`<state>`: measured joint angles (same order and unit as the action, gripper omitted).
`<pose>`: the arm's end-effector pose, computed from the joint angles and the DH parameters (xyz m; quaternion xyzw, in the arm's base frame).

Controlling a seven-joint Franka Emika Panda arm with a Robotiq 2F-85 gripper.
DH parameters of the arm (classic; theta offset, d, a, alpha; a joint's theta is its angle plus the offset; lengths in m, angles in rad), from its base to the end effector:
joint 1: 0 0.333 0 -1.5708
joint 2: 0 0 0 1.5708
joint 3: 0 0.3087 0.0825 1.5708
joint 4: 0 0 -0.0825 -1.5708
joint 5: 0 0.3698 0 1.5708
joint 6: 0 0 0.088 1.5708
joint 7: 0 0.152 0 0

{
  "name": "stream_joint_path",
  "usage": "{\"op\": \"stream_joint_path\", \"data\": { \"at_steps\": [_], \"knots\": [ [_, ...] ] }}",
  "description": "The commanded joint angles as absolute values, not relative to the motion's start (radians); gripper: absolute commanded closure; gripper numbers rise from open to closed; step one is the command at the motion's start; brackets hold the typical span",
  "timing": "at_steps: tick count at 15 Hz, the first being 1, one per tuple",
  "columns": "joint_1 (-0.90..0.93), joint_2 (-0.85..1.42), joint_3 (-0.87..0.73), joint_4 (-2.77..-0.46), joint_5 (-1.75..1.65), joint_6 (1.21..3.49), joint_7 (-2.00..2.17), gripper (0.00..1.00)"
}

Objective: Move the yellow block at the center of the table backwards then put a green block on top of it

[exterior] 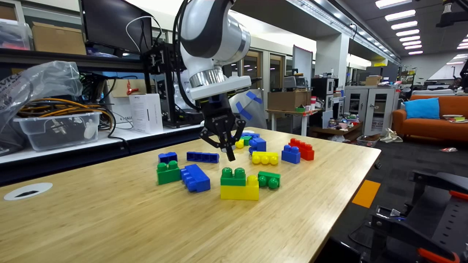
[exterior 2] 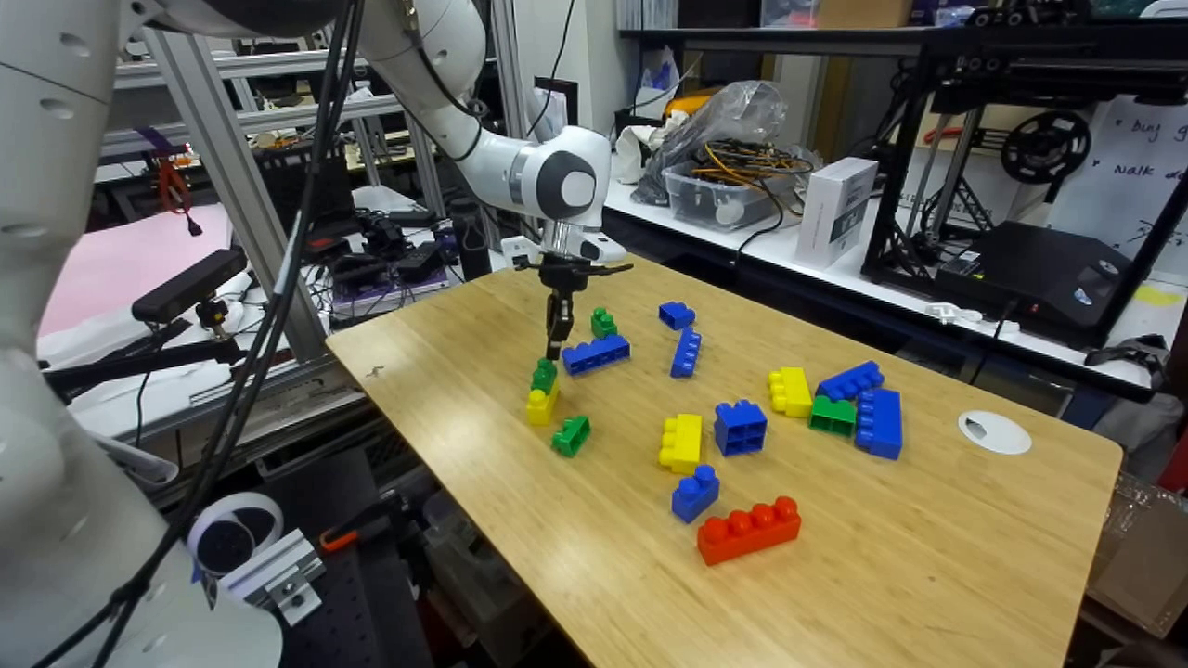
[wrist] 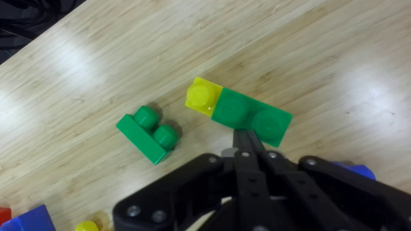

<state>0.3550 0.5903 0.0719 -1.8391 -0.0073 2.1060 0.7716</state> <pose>0.5279 0.2399 0.1463 0.9722 -0.1697 -0.1424 0.0756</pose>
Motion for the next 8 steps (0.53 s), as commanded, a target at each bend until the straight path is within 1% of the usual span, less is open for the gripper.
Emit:
{"op": "stream_joint_path", "data": {
  "at_steps": [1, 2, 3, 4, 5, 8],
  "knots": [
    [0.343, 0.539, 0.073, -1.859, -0.017, 2.143, 0.738, 1.0],
    [0.332, 0.528, 0.078, -1.858, -0.014, 2.152, 0.703, 1.0],
    [0.315, 0.518, 0.086, -1.851, -0.006, 2.139, 0.65, 0.74],
    [0.305, 0.514, 0.087, -1.846, 0.0, 2.14, 0.61, 0.72],
    [0.287, 0.506, 0.089, -1.845, 0.011, 2.143, 0.557, 0.67],
    [0.245, 0.501, 0.085, -1.837, 0.03, 2.137, 0.417, 0.45]
  ]
}}
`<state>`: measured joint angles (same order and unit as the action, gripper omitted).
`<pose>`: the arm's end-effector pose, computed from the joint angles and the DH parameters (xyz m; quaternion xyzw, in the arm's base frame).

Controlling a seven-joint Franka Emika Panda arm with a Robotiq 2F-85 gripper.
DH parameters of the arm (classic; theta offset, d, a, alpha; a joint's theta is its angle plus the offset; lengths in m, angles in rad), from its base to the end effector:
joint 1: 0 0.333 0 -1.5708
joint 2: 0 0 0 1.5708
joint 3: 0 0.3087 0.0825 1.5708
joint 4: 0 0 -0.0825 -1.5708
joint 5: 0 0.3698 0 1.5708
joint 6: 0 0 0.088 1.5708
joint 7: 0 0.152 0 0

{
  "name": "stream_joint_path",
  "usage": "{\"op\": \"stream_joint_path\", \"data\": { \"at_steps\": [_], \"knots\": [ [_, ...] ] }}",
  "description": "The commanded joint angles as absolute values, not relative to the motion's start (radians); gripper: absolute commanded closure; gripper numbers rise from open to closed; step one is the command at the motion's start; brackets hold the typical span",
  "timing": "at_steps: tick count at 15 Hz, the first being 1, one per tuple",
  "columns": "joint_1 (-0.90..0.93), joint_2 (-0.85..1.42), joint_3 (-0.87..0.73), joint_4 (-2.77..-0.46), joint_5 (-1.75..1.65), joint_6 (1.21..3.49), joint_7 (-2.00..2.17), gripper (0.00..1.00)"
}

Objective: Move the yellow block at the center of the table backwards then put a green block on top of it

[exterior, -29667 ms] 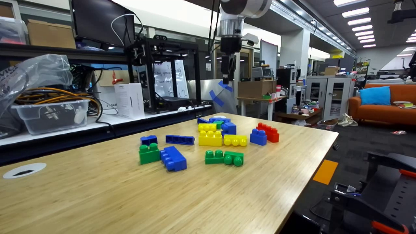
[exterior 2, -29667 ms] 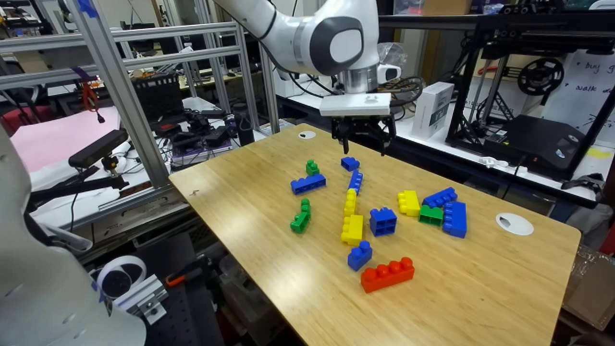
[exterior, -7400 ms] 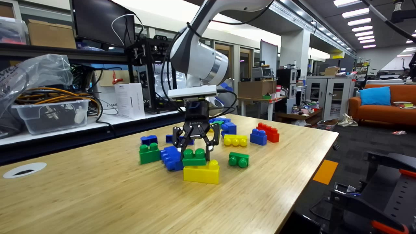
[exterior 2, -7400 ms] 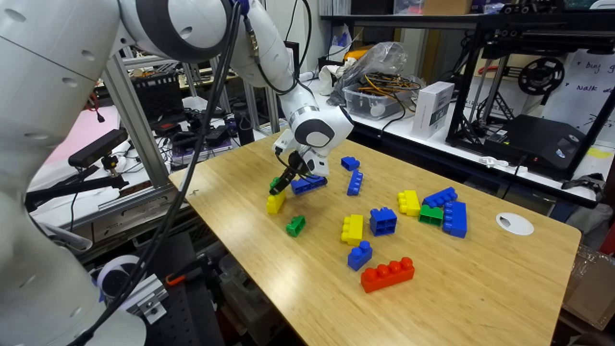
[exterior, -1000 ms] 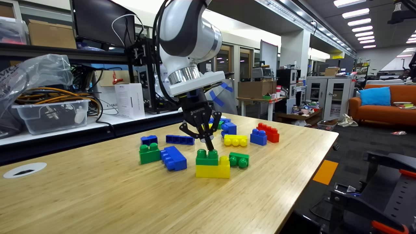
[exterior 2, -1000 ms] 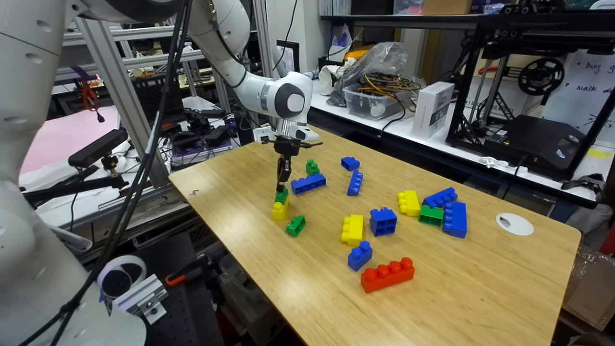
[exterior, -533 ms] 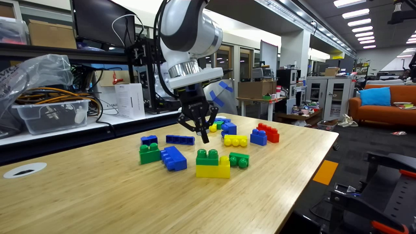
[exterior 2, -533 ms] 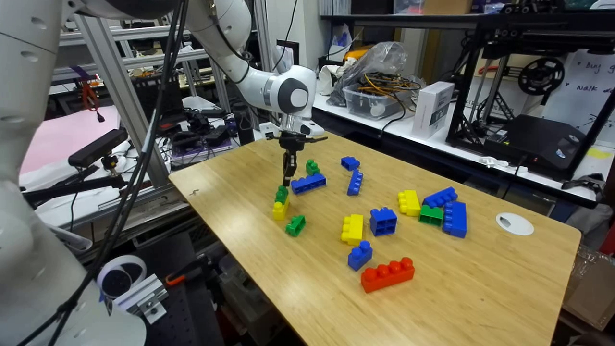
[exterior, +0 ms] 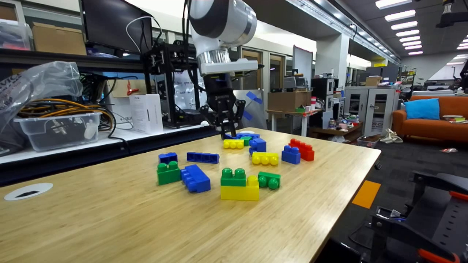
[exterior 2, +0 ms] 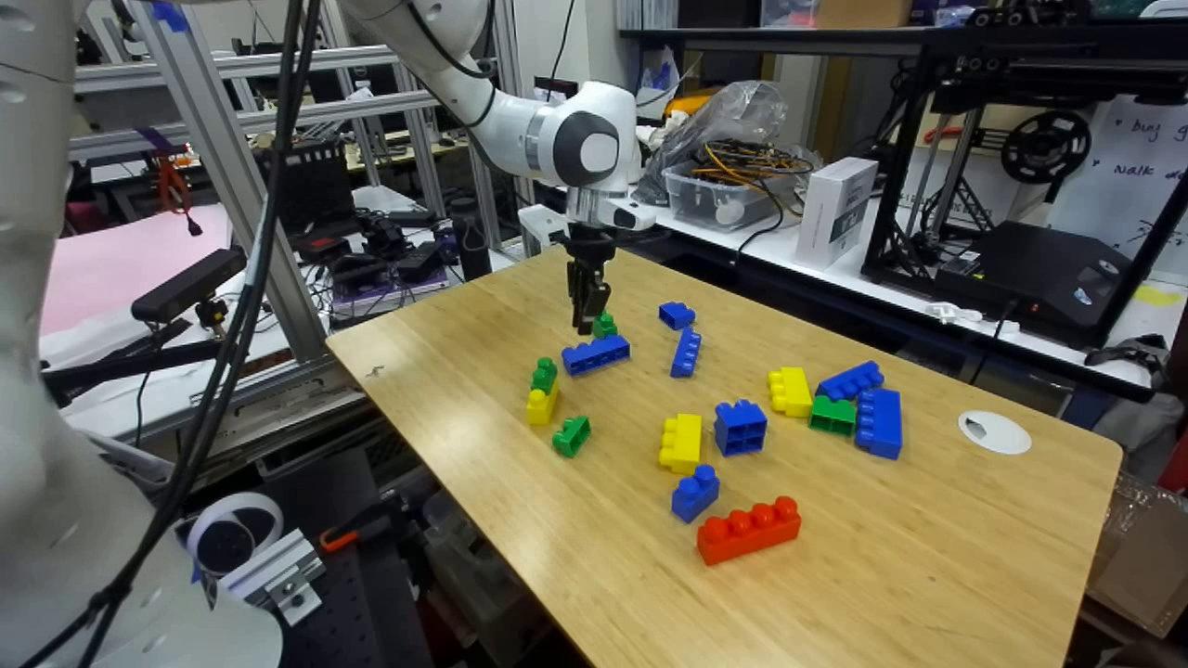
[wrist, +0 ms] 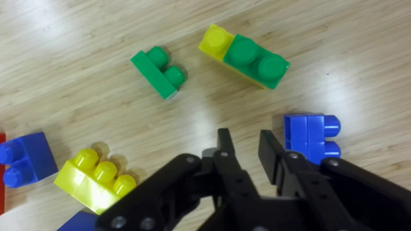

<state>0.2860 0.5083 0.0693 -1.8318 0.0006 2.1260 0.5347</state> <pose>0.5620 0.2079 0.1980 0.9899 -0.0918 -0.1034 0.0300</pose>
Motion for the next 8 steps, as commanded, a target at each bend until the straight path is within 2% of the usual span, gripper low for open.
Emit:
{"op": "stream_joint_path", "data": {
  "at_steps": [1, 6, 8],
  "knots": [
    [0.235, 0.5, 0.08, -1.837, 0.028, 2.136, 0.391, 0.39],
    [0.19, 0.505, 0.09, -1.838, 0.029, 2.106, 0.215, 0.04],
    [0.18, 0.506, 0.095, -1.847, 0.023, 2.104, 0.134, 0.0]
  ]
}}
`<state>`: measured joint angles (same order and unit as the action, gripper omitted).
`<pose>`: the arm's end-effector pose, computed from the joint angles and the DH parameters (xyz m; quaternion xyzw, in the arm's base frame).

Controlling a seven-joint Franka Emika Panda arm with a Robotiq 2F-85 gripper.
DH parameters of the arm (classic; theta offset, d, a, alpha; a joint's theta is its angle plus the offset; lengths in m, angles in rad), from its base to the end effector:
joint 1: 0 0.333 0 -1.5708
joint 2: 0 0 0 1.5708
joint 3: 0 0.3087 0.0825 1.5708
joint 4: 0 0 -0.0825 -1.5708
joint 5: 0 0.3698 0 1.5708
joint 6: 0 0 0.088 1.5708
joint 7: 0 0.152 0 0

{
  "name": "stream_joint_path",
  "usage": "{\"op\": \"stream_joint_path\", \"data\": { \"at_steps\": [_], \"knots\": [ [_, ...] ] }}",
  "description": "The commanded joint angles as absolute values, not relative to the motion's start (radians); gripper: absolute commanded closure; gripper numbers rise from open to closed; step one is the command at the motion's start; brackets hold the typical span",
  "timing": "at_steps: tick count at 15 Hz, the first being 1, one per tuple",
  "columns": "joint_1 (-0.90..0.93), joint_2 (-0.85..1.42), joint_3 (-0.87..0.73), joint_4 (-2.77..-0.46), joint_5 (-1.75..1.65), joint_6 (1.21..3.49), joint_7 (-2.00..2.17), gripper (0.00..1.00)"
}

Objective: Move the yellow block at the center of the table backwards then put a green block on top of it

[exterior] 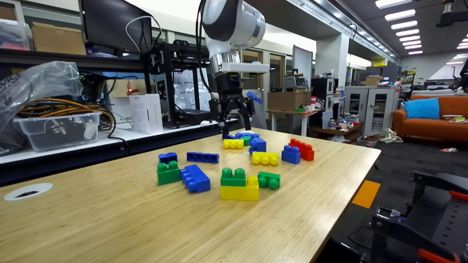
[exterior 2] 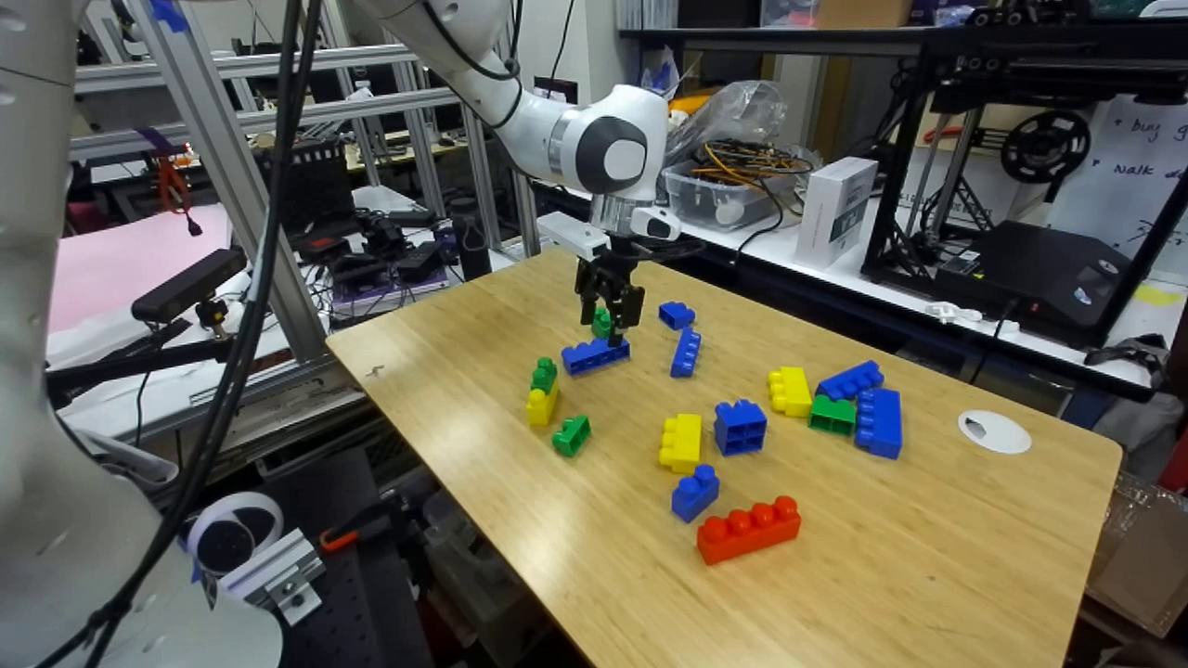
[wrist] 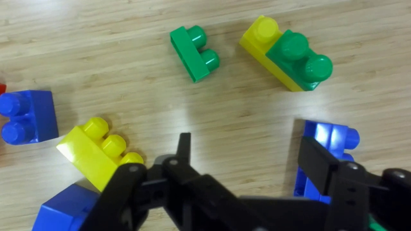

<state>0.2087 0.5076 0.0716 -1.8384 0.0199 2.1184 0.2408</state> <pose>0.5721 0.1658 0.1957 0.9932 0.0110 -0.1158 0.0043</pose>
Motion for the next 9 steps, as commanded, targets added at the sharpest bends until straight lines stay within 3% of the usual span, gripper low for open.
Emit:
{"op": "stream_joint_path", "data": {
  "at_steps": [1, 9],
  "knots": [
    [0.177, 0.507, 0.095, -1.849, 0.021, 2.098, 0.103, 0.0],
    [0.171, 0.513, 0.085, -1.863, 0.028, 2.088, 0.047, 0.0]
  ]
}}
